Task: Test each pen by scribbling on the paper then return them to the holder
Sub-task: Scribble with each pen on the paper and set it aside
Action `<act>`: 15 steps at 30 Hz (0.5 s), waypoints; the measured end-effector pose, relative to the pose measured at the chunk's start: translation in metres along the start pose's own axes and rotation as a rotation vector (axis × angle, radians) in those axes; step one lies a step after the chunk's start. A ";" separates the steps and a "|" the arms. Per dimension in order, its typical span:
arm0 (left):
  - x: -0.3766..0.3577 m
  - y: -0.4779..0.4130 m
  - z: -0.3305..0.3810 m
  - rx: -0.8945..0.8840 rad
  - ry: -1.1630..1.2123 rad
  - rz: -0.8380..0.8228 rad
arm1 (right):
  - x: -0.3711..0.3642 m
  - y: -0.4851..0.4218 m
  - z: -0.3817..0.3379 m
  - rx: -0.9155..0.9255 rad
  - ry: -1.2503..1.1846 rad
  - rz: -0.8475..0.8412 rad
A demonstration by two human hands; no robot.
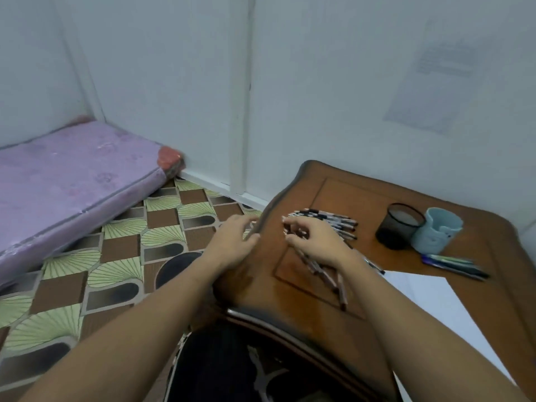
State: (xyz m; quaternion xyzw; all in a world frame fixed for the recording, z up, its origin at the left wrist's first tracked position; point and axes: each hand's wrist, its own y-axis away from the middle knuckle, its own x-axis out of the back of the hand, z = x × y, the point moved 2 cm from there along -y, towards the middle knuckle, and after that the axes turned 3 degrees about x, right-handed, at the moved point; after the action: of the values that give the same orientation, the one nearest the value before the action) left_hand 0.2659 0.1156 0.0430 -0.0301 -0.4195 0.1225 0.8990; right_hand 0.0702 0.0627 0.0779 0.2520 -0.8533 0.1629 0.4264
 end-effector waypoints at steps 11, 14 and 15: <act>-0.149 0.012 0.166 -0.364 0.099 -0.303 | 0.098 0.138 0.161 -0.376 -0.068 0.265; -0.178 0.021 0.191 -0.370 0.126 -0.369 | 0.110 0.160 0.205 -0.485 -0.087 0.350; -0.186 0.023 0.194 -0.363 0.128 -0.398 | 0.114 0.165 0.218 -0.523 -0.086 0.364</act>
State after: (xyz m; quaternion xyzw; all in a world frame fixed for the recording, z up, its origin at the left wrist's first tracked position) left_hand -0.0014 0.0826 0.0256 -0.1153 -0.3746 -0.1359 0.9099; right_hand -0.2222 0.0571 0.0323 -0.0161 -0.9146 0.0007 0.4040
